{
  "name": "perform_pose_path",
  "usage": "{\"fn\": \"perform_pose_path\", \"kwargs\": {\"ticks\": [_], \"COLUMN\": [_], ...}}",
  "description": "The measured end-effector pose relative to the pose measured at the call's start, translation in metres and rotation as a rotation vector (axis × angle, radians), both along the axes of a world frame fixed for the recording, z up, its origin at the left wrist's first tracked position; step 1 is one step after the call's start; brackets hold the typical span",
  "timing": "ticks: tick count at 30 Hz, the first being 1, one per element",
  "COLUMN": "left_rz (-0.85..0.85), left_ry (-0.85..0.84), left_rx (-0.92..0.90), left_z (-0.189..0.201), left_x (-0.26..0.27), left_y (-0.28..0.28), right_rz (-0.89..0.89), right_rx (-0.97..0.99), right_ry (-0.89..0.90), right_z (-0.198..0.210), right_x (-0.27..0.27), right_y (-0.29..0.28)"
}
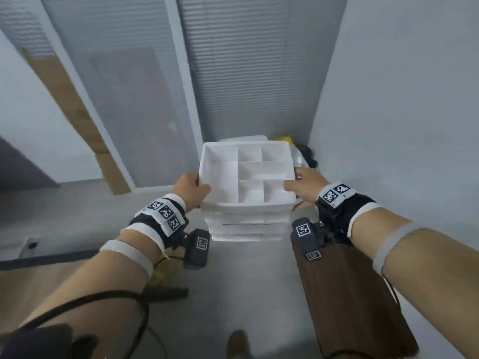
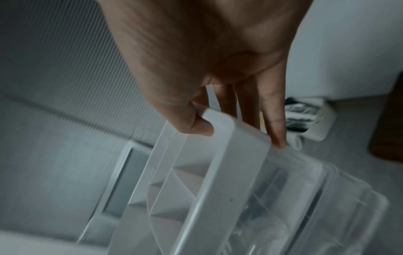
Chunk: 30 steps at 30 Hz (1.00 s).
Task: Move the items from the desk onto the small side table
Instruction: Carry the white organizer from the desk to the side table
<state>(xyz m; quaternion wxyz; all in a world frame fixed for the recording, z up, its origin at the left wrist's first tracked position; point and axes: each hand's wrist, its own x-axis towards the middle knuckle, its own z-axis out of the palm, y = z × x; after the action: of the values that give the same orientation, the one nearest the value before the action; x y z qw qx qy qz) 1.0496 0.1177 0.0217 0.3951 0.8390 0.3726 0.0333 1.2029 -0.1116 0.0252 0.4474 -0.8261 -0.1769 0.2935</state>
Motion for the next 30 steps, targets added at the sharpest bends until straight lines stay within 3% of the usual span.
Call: {"fn": "perform_pose_path", "kwargs": {"ticks": [4, 11, 17, 20, 23, 27, 30], "left_rz": [-0.315, -0.655, -0.73, -0.705, -0.72, -0.703, -0.777], "left_ry": [0.065, 0.27, 0.367, 0.379, 0.402, 0.47, 0.439], "left_rx": [-0.072, -0.311, -0.321, -0.301, -0.268, -0.371, -0.354], "left_z": [-0.056, -0.154, -0.266, -0.323, -0.359, -0.4, -0.442], "left_x": [0.115, 0.237, 0.31, 0.346, 0.381, 0.428, 0.466], "left_y": [-0.037, -0.138, -0.208, -0.225, -0.239, -0.248, -0.255], "right_rz": [-0.257, -0.636, -0.782, -0.825, -0.795, -0.852, -0.881], "right_rx": [-0.08, -0.084, -0.052, -0.055, -0.119, -0.083, -0.102], "right_ry": [0.066, 0.258, 0.461, 0.496, 0.52, 0.547, 0.527], "right_z": [-0.047, -0.157, -0.299, -0.334, -0.367, -0.417, -0.456], "right_x": [0.045, 0.067, 0.102, 0.12, 0.146, 0.175, 0.196], "right_y": [-0.067, -0.178, -0.249, -0.261, -0.269, -0.278, -0.28]}}
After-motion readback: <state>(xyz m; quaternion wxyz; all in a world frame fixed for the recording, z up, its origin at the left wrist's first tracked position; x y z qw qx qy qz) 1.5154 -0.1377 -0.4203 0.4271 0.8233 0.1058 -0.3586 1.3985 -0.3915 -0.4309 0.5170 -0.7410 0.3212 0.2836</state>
